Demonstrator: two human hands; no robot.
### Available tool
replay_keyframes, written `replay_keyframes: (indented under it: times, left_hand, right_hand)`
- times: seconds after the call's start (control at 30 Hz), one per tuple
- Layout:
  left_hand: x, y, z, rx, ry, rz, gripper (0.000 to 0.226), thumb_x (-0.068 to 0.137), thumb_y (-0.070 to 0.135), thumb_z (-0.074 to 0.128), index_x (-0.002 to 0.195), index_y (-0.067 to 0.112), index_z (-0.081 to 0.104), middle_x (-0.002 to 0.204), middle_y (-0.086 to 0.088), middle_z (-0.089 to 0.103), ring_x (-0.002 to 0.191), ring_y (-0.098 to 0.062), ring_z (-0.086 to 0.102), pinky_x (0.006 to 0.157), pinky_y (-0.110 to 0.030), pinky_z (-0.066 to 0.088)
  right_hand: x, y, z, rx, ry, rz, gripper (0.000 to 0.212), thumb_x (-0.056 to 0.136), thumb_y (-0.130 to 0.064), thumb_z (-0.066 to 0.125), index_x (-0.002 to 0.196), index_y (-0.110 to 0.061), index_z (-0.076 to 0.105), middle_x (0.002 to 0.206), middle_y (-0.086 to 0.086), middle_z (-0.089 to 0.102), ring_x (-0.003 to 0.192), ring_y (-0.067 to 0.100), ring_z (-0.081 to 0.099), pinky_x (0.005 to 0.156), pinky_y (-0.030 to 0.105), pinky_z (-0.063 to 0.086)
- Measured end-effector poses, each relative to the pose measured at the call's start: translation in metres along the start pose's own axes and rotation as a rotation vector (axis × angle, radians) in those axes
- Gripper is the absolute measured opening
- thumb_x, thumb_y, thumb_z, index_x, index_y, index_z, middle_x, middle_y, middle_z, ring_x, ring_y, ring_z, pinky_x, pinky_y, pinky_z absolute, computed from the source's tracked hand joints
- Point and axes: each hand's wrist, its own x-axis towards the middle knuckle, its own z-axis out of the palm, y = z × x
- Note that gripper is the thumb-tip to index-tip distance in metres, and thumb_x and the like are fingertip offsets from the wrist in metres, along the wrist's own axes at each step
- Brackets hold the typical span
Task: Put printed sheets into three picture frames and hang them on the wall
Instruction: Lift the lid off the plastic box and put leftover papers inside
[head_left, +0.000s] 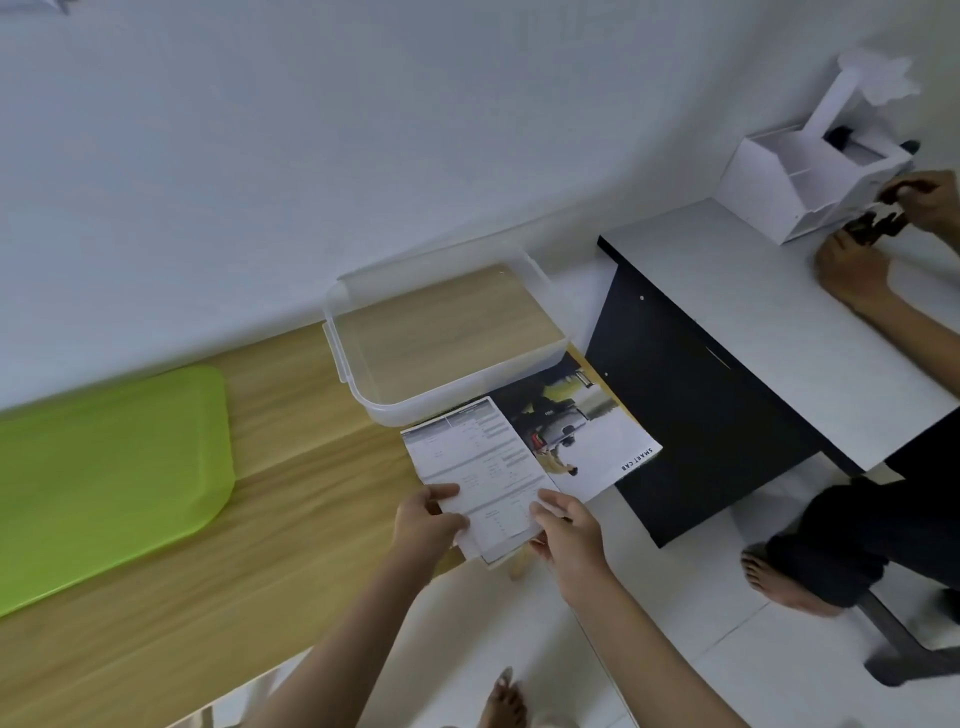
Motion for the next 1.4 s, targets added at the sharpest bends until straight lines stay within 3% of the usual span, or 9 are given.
replay_keyframes:
  times: [0.13, 0.33, 0.57, 0.73, 0.83, 0.93, 1.07, 1.3, 1.4]
  left_hand:
    - [-0.02, 0.0, 0.012, -0.028, -0.117, 0.005, 0.041, 0.077, -0.017, 0.056, 0.111, 0.006, 0.057, 0.109, -0.015, 0.057, 0.083, -0.023, 0.058, 0.058, -0.021, 0.05]
    - [-0.047, 0.011, 0.029, -0.101, -0.213, 0.178, 0.045, 0.08, -0.016, 0.055, 0.115, 0.011, 0.057, 0.117, -0.006, 0.056, 0.088, -0.016, 0.064, 0.062, -0.019, 0.054]
    - [-0.048, 0.075, 0.007, -0.144, -0.181, 0.413, 0.051, 0.083, -0.016, 0.051, 0.118, 0.019, 0.056, 0.112, 0.004, 0.06, 0.08, -0.003, 0.067, 0.068, -0.019, 0.055]
    - [-0.019, 0.125, -0.031, -0.169, -0.087, 0.483, 0.056, 0.083, -0.019, 0.046, 0.124, 0.019, 0.053, 0.109, 0.008, 0.06, 0.081, -0.005, 0.068, 0.067, -0.021, 0.057]
    - [0.015, 0.144, -0.051, -0.135, -0.009, 0.445, 0.058, 0.082, -0.018, 0.047, 0.126, 0.018, 0.051, 0.109, 0.005, 0.056, 0.087, -0.012, 0.063, 0.063, -0.021, 0.056]
    - [0.054, 0.157, -0.062, -0.05, 0.073, 0.403, 0.061, 0.08, -0.016, 0.048, 0.131, 0.018, 0.047, 0.113, 0.0, 0.053, 0.087, -0.013, 0.058, 0.064, -0.022, 0.052]
    - [0.098, 0.165, -0.066, 0.087, 0.1, 0.339, 0.064, 0.079, -0.014, 0.049, 0.134, 0.018, 0.044, 0.114, 0.0, 0.051, 0.088, -0.013, 0.059, 0.074, -0.028, 0.055]
    - [0.138, 0.163, -0.063, 0.261, 0.134, 0.237, 0.066, 0.077, -0.01, 0.048, 0.134, 0.023, 0.044, 0.12, 0.0, 0.047, 0.098, -0.02, 0.056, 0.066, -0.02, 0.051]
    - [0.145, 0.162, -0.06, 0.291, 0.183, 0.216, 0.069, 0.075, -0.009, 0.047, 0.136, 0.022, 0.041, 0.124, -0.003, 0.049, 0.099, -0.021, 0.055, 0.08, -0.034, 0.055]
  right_hand:
    - [-0.011, -0.01, -0.019, -0.031, 0.061, -0.118, 0.026, 0.085, -0.008, 0.063, 0.1, -0.029, 0.065, 0.11, 0.002, 0.064, 0.1, 0.021, 0.063, 0.08, 0.041, 0.057]
    - [-0.039, -0.037, -0.036, -0.095, 0.144, -0.455, 0.035, 0.084, -0.005, 0.065, 0.113, -0.025, 0.059, 0.114, -0.007, 0.061, 0.102, 0.009, 0.061, 0.066, 0.015, 0.054]
    - [-0.034, -0.105, -0.013, 0.006, 0.127, -0.532, 0.044, 0.075, -0.018, 0.076, 0.11, -0.039, 0.06, 0.103, 0.0, 0.067, 0.089, 0.03, 0.067, 0.078, 0.048, 0.058]
    - [0.0, -0.148, 0.041, -0.06, 0.089, -0.626, 0.05, 0.07, -0.029, 0.076, 0.116, -0.04, 0.058, 0.109, 0.008, 0.063, 0.071, 0.012, 0.055, 0.084, 0.046, 0.056]
    - [0.026, -0.163, 0.08, -0.098, 0.055, -0.606, 0.049, 0.077, -0.015, 0.075, 0.121, -0.026, 0.058, 0.107, 0.009, 0.063, 0.058, 0.01, 0.045, 0.073, 0.033, 0.059]
    - [0.055, -0.171, 0.114, -0.111, 0.058, -0.555, 0.047, 0.077, -0.008, 0.073, 0.121, -0.017, 0.058, 0.107, -0.009, 0.058, 0.093, 0.01, 0.056, 0.087, 0.03, 0.054]
    - [0.098, -0.17, 0.138, -0.27, 0.099, -0.43, 0.048, 0.076, -0.005, 0.073, 0.12, -0.015, 0.057, 0.124, 0.001, 0.056, 0.119, 0.02, 0.051, 0.099, 0.035, 0.046]
    - [0.134, -0.167, 0.149, -0.418, 0.128, -0.226, 0.053, 0.077, -0.003, 0.072, 0.123, -0.016, 0.05, 0.125, 0.003, 0.052, 0.113, 0.024, 0.054, 0.093, 0.04, 0.052]
    - [0.143, -0.166, 0.152, -0.454, 0.077, -0.114, 0.062, 0.074, 0.005, 0.07, 0.127, -0.016, 0.045, 0.124, 0.009, 0.052, 0.101, 0.024, 0.06, 0.087, 0.039, 0.055]
